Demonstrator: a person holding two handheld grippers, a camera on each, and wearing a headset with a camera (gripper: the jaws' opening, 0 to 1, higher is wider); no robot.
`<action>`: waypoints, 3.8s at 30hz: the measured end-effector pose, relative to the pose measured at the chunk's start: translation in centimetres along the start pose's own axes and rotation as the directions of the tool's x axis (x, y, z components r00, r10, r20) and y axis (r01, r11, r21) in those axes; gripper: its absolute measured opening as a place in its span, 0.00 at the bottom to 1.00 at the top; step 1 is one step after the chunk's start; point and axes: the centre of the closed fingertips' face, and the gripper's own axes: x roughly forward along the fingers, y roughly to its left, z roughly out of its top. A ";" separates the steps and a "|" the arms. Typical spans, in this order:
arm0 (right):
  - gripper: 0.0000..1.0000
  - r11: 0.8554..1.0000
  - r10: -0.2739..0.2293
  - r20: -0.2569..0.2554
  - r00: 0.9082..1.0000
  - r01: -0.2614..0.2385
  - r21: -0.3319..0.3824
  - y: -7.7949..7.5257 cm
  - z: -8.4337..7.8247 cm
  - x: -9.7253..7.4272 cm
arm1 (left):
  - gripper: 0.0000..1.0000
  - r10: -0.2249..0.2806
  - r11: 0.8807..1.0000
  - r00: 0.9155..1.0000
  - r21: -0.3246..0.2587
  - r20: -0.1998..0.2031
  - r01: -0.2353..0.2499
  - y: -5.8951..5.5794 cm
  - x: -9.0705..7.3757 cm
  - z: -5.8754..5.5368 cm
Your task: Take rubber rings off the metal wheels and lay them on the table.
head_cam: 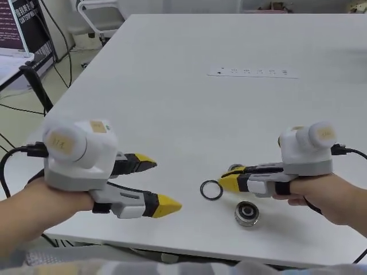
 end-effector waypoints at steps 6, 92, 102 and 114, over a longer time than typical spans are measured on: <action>0.13 1.000 0.002 0.045 0.999 -0.002 -0.003 0.5 1.2 -1.0 | 0.62 -0.003 1.000 1.000 0.011 0.000 0.003 0.2 0.4 0.5; 0.29 0.986 -0.133 0.010 0.991 0.134 -0.095 -4.4 -2.2 -4.4 | 0.28 -0.135 0.980 0.986 0.131 -0.094 0.147 0.2 15.3 3.6; 0.29 0.986 -0.134 0.009 0.991 0.135 -0.095 -4.4 -2.3 -4.5 | 0.21 -0.129 0.977 0.986 0.159 -0.104 0.144 0.1 16.0 3.6; 0.28 0.985 -0.138 0.014 0.990 0.139 -0.102 -4.7 -2.2 -4.4 | 0.17 -0.121 0.971 0.985 0.193 -0.123 0.143 0.1 16.4 3.4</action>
